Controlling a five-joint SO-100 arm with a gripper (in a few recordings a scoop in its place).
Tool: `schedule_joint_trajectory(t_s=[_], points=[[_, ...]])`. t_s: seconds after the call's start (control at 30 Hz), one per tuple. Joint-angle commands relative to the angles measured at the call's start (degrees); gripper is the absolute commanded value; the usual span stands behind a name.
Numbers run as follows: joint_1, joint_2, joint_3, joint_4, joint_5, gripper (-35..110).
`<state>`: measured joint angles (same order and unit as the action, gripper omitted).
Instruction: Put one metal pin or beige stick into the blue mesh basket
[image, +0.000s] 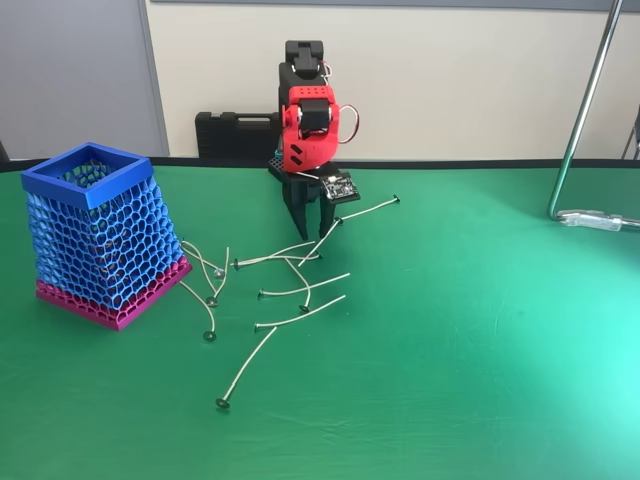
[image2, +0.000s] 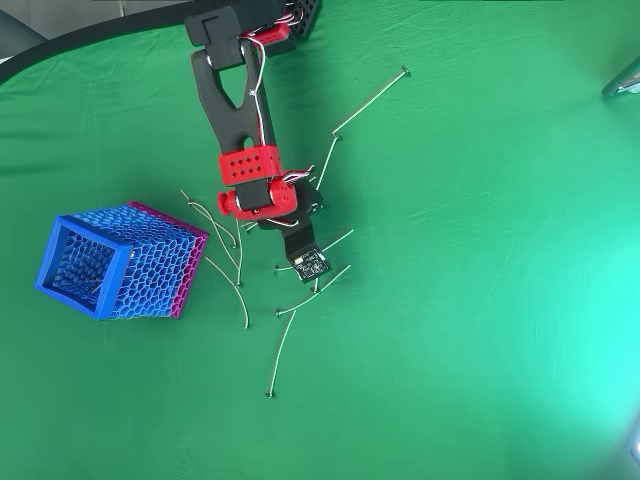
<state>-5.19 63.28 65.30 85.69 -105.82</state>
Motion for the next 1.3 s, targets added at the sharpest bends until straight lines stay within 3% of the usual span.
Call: schedule_joint_trajectory(t_s=[0.0, 1.27], points=[[-0.3, -0.2, -2.5, 0.1, -0.7, 17], [-1.9, -9.1, -7.2, 0.1, 0.0, 16]])
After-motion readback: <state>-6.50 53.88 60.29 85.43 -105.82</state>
